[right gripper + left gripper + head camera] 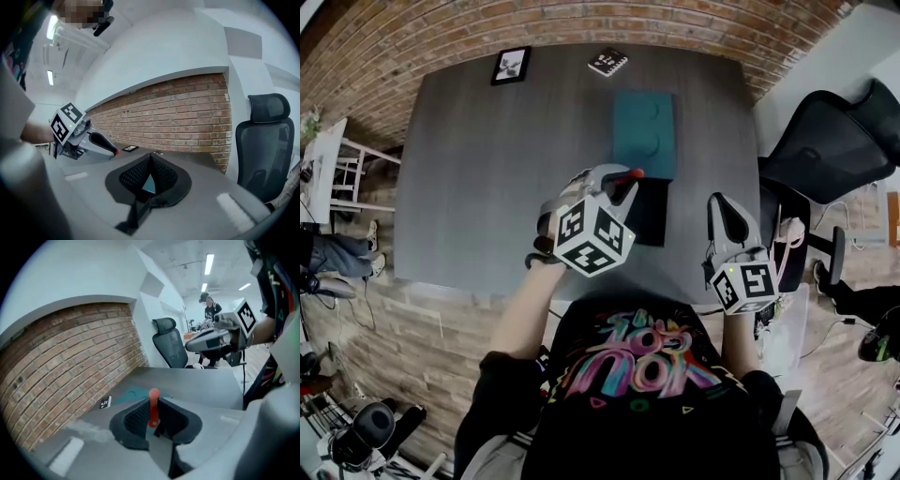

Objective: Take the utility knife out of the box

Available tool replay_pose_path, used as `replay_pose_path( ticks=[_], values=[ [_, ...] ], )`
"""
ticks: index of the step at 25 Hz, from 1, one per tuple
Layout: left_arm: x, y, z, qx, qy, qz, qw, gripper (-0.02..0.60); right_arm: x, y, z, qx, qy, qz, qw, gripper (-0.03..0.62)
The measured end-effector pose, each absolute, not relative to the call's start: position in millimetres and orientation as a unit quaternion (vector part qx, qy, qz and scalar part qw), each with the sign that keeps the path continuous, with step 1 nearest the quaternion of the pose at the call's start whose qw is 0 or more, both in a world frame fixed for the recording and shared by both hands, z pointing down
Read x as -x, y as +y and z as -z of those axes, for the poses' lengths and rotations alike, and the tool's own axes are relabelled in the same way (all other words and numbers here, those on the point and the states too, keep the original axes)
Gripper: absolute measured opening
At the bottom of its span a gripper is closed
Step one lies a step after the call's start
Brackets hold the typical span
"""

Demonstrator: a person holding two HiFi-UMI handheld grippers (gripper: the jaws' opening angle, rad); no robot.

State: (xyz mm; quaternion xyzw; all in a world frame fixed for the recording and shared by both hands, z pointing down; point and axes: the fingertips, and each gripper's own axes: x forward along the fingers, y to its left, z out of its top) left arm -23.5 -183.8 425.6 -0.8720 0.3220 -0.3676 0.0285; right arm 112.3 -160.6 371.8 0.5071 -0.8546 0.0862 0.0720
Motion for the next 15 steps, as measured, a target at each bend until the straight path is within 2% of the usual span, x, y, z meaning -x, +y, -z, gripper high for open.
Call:
replay_pose_path(
  ticks=[8,15],
  values=[
    [46.9,-186.8,-382.8,0.881,0.423,0.210,-0.015,0.055,-115.3,-166.3,-366.7,-0.514,-0.851,-0.082,0.071,0.000],
    [67.2,-173.4,-385.0,0.871,0.465,0.131,-0.091,0.057,-117.8,-167.9,-370.1,-0.518,-0.848,-0.086,0.070,0.000]
  ],
)
